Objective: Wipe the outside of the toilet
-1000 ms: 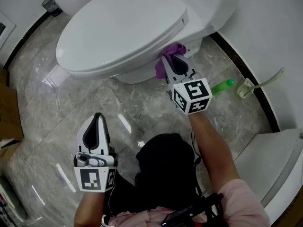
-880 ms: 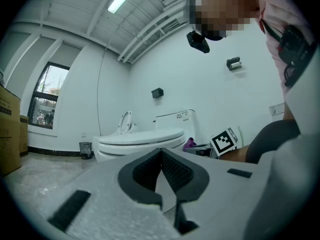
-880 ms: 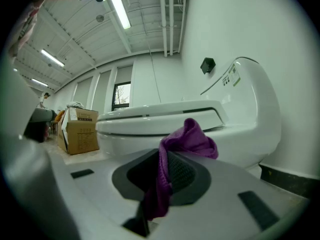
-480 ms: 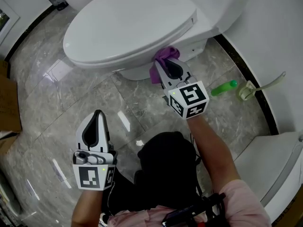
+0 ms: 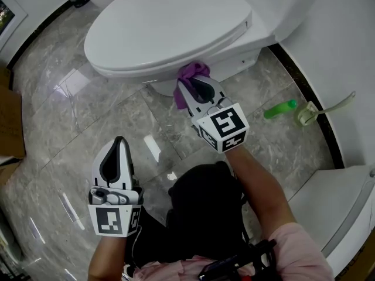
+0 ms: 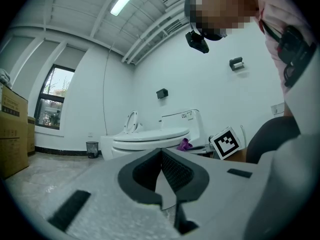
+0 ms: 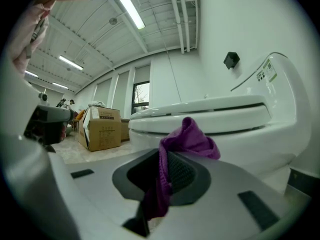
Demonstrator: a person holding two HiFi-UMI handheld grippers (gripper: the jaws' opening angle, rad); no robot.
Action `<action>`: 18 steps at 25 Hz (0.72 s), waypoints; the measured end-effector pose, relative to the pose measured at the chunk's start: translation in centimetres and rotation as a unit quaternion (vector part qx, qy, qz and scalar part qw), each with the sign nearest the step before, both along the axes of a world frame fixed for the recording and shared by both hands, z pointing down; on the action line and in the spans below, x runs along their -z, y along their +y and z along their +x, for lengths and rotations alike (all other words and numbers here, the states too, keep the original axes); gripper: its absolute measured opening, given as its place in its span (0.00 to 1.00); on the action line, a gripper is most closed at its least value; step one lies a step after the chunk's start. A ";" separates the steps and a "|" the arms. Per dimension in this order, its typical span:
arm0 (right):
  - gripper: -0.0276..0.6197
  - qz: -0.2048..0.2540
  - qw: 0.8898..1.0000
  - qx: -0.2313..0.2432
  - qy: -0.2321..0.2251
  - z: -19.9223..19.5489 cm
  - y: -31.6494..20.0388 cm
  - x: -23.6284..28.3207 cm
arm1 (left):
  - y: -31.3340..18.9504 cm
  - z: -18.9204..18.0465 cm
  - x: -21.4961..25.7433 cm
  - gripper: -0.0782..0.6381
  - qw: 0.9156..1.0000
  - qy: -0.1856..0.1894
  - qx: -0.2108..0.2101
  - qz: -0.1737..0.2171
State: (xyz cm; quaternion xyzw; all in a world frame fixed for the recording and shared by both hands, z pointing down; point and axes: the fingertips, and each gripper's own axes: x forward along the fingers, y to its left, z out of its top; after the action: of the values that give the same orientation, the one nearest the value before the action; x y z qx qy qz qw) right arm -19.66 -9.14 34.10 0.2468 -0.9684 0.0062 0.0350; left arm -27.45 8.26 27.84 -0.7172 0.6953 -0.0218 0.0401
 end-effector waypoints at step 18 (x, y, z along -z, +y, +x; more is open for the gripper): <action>0.13 0.005 0.955 0.292 -0.040 -13.3 13.0 1.6 | 3.8 -5.2 -0.2 0.12 0.996 -0.002 0.087 -0.008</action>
State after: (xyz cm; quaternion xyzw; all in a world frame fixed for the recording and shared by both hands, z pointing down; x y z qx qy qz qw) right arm -32.92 3.89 32.47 -0.0474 -0.9989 0.0011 -0.0051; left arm -32.61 12.11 28.03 -0.6544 0.7547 -0.0321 0.0342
